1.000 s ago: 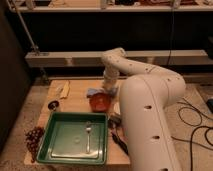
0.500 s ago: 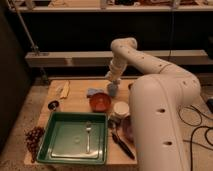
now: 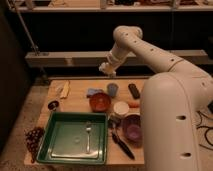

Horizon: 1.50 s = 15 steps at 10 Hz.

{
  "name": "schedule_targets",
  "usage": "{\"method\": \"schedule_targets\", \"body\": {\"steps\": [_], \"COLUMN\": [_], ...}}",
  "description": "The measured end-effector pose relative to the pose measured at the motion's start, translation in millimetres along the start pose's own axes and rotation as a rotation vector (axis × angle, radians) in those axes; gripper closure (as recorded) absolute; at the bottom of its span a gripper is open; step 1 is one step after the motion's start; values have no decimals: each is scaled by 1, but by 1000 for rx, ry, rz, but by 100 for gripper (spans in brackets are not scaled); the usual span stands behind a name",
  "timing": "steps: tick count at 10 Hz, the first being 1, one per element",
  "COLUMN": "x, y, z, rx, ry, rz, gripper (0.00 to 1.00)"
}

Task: Place towel in table surface

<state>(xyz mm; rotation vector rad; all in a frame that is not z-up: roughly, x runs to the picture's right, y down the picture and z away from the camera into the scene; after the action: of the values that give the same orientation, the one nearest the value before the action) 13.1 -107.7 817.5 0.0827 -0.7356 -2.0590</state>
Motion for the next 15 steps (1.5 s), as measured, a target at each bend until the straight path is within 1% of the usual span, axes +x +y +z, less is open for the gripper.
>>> {"method": "schedule_targets", "body": {"steps": [2, 3, 5, 7, 8, 9, 10, 15], "x": [12, 20, 35, 57, 61, 61, 59, 59], "y": [-33, -56, -90, -124, -129, -133, -134, -132], "z": [6, 11, 24, 45, 56, 72, 80, 80], "rx": [39, 60, 66, 67, 68, 70, 71, 71], "ry": [13, 18, 17, 1, -13, -32, -41, -41], "rz": [-44, -76, -135, -193, -205, -214, -219, -219], "gripper": [100, 100, 100, 100, 100, 100, 100, 100]}}
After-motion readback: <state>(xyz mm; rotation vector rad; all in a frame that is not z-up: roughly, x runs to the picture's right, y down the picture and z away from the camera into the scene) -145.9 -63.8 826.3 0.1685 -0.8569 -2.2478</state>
